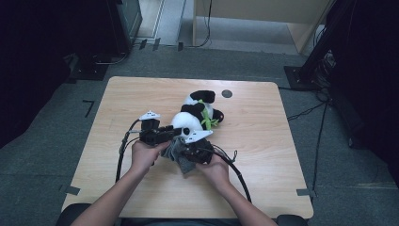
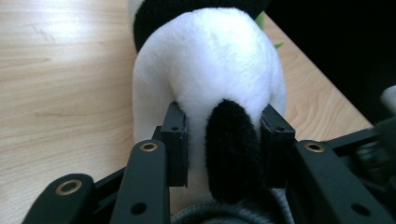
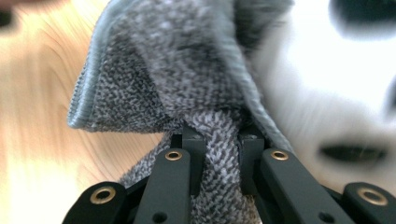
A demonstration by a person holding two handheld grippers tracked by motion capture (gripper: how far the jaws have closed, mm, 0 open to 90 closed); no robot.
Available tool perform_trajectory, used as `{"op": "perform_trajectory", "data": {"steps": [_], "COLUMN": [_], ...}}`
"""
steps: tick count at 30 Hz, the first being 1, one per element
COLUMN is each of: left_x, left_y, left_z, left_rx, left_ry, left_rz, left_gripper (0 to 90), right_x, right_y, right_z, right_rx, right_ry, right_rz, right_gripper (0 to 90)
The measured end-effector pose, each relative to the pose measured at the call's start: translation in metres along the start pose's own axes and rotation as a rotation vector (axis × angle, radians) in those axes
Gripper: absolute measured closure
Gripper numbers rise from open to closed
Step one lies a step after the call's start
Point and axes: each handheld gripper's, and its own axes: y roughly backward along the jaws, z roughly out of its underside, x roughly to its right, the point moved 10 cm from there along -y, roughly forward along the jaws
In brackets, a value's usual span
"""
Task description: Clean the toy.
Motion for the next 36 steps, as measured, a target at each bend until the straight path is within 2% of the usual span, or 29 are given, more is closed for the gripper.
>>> {"op": "perform_trajectory", "data": {"steps": [4,8,12,13,16,19,20,22,23,25,28,29,31,36], "left_x": [-0.004,-0.003,-0.005,-0.006,-0.008,-0.006,-0.005,-0.001,0.002,0.007,0.016,0.019,0.021,0.018], "left_y": [0.009,0.016,0.021,0.022,0.023,0.021,0.021,0.020,0.019,0.017,0.013,0.011,0.009,0.007], "left_z": [-0.010,-0.017,-0.024,-0.025,-0.027,-0.024,-0.024,-0.023,-0.023,-0.021,-0.017,-0.015,-0.013,-0.010], "left_rx": [0.048,0.090,0.124,0.132,0.135,0.121,0.125,0.120,0.121,0.110,0.096,0.088,0.080,0.058], "left_ry": [0.045,0.042,0.059,0.061,0.063,0.051,0.046,0.041,0.035,0.021,-0.002,-0.020,-0.040,-0.034], "left_rz": [0.022,0.021,0.027,0.026,0.024,0.021,0.022,0.029,0.031,0.037,0.045,0.039,0.026,0.028], "left_gripper": [63.3,64.0,64.4,64.7,65.3,65.4,65.5,65.5,65.5,65.4,65.7,65.9,66.2,66.7], "right_x": [0.010,0.022,0.031,0.029,0.007,-0.024,-0.033,-0.045,-0.048,-0.048,-0.037,-0.034,-0.030,-0.025], "right_y": [0.001,0.006,0.012,0.013,0.014,0.014,0.014,0.017,0.020,0.024,0.025,0.024,0.018,0.007], "right_z": [0.004,0.007,0.010,0.009,0.002,-0.011,-0.015,-0.023,-0.028,-0.036,-0.041,-0.042,-0.038,-0.021], "right_rx": [-0.015,-0.032,-0.047,-0.050,-0.057,-0.041,-0.037,-0.012,0.006,0.044,0.080,0.085,0.077,0.021], "right_ry": [-0.043,-0.078,-0.108,-0.095,-0.004,0.088,0.113,0.151,0.154,0.167,0.140,0.126,0.099,0.085], "right_rz": [-0.002,0.019,0.048,0.046,0.019,-0.054,-0.064,-0.070,-0.066,-0.040,0.003,-0.003,-0.011,-0.027], "right_gripper": [79.8,79.6,79.7,79.7,79.7,79.7,79.7,79.7,79.7,79.7,79.8,79.8,79.8,79.8]}}
